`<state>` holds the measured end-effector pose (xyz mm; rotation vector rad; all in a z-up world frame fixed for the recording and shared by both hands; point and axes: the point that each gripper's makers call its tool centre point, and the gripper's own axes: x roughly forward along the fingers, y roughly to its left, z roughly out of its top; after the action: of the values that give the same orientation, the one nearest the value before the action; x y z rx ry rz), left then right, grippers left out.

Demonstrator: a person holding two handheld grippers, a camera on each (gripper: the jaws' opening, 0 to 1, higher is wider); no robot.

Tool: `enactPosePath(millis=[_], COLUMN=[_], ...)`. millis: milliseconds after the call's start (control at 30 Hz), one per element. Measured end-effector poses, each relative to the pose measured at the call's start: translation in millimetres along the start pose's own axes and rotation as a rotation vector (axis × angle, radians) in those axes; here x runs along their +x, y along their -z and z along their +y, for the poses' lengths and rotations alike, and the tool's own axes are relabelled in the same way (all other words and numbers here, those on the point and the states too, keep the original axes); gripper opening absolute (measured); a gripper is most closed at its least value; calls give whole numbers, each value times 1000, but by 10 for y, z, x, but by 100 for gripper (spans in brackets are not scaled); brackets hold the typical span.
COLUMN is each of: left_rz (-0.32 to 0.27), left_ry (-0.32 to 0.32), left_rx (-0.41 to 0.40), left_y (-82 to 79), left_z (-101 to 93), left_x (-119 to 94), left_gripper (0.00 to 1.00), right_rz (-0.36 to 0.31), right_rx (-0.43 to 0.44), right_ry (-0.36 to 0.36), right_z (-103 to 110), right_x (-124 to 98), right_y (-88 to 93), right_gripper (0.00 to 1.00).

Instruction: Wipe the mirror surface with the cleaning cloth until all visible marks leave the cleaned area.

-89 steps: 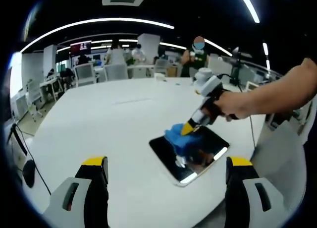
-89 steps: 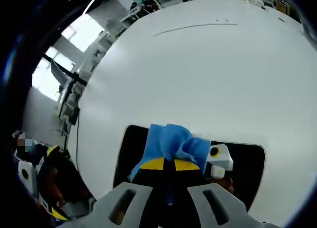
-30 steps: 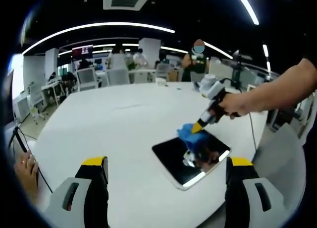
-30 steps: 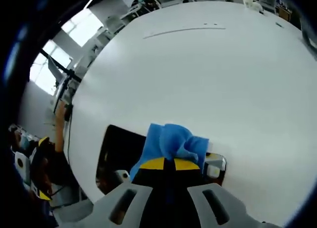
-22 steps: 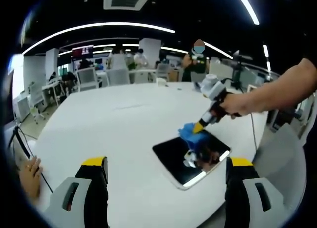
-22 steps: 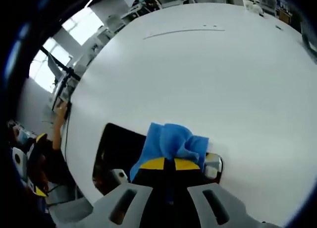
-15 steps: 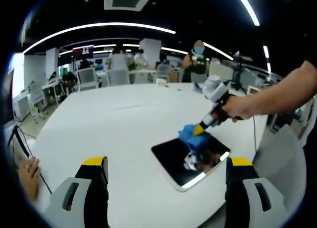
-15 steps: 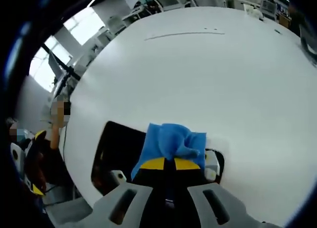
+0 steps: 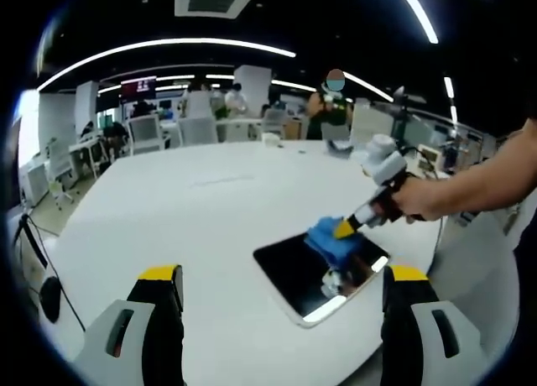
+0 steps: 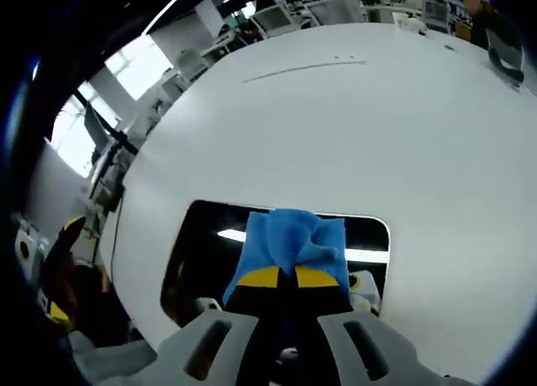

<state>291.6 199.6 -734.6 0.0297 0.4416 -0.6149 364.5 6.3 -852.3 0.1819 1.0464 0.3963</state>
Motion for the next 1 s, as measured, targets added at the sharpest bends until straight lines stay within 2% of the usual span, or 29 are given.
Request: enactPosePath(millis=[267,500,800,1000], left_rz=[7,6,9,7], left_ry=[20,25,30,34], left_rx=[8,10,10,8], left_y=[13,5,10,7], left_z=[-48,-57,-68,-86], left_x=[57,66,83,97], left_gripper=[99,99,99,99], right_rz=[-7,-16,-16,-15], right_rx=[17,-19,-39,-20], right_ry=[-14,-16,-20,-30], right_z=[53,102,122,131], right_x=[-90,-165,-206,-240], right_y=[143,268,323,379], right_gripper=[0,0,1,2])
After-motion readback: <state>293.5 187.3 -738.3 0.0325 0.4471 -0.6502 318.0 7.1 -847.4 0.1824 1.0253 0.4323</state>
